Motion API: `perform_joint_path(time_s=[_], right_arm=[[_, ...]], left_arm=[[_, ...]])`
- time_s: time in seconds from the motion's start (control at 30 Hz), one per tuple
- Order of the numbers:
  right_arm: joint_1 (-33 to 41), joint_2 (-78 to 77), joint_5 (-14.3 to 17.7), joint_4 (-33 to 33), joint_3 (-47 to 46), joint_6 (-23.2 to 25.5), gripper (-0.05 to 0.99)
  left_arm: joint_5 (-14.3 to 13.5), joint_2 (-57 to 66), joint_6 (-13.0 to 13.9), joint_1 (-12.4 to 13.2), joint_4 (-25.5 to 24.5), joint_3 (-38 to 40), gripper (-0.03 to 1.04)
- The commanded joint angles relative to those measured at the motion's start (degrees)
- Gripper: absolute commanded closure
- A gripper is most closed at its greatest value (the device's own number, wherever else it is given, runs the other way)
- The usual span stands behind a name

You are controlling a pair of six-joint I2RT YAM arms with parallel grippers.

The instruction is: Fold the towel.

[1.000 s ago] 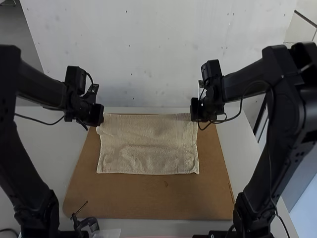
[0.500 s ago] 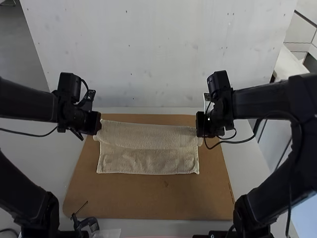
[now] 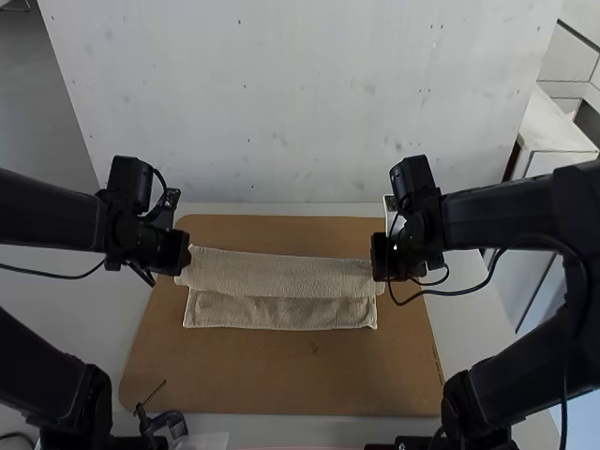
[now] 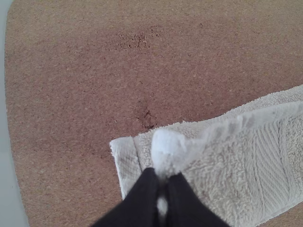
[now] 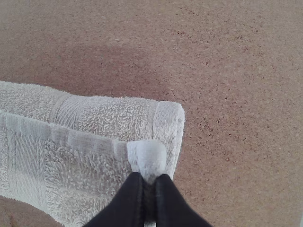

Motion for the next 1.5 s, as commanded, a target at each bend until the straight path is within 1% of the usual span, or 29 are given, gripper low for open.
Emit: perform_joint_path(time_s=[0.0, 0.2, 0.43, 0.5, 0.7, 0.8, 1.0, 1.33, 1.47], right_arm=[[0.41, 2.99, 2.07, 0.73, 0.71, 0.39, 0.92], [0.85, 7.74, 2.42, 1.69, 1.67, -0.14, 0.91], [1.20, 12.48, 2.95, 3.63, 3.08, -0.49, 0.91], [1.20, 13.71, 2.95, 5.12, 3.43, -0.49, 0.91], [0.94, 18.11, 2.95, 7.58, 4.57, -0.49, 0.91], [0.85, 19.16, 3.04, 9.16, 4.48, -0.49, 0.91], [1.11, 19.51, 3.04, 9.51, 4.48, -0.49, 0.91], [0.76, 19.60, 3.12, 11.54, 4.84, -0.67, 0.91], [1.11, 20.04, 3.12, 11.54, 4.92, -0.67, 0.91]], left_arm=[[-0.41, 3.13, 0.21, -0.17, 0.70, 0.40, 0.99], [-0.41, 8.49, 0.48, -0.17, 1.58, 1.20, 0.99], [0.03, 14.20, 0.91, 0.62, 1.58, 4.01, 0.99], [0.64, 15.25, 1.00, 0.62, 1.58, 4.80, 0.99], [0.82, 18.68, 1.27, 1.41, 1.58, 7.44, 0.99], [0.82, 19.03, 1.18, 1.59, 1.67, 7.88, 0.99], [0.82, 19.03, 1.09, 1.67, 2.29, 7.88, 0.99], [0.73, 20.00, 1.18, 1.94, 5.10, 7.88, 0.99], [0.73, 20.26, 1.09, 1.94, 5.10, 7.79, 0.99]])
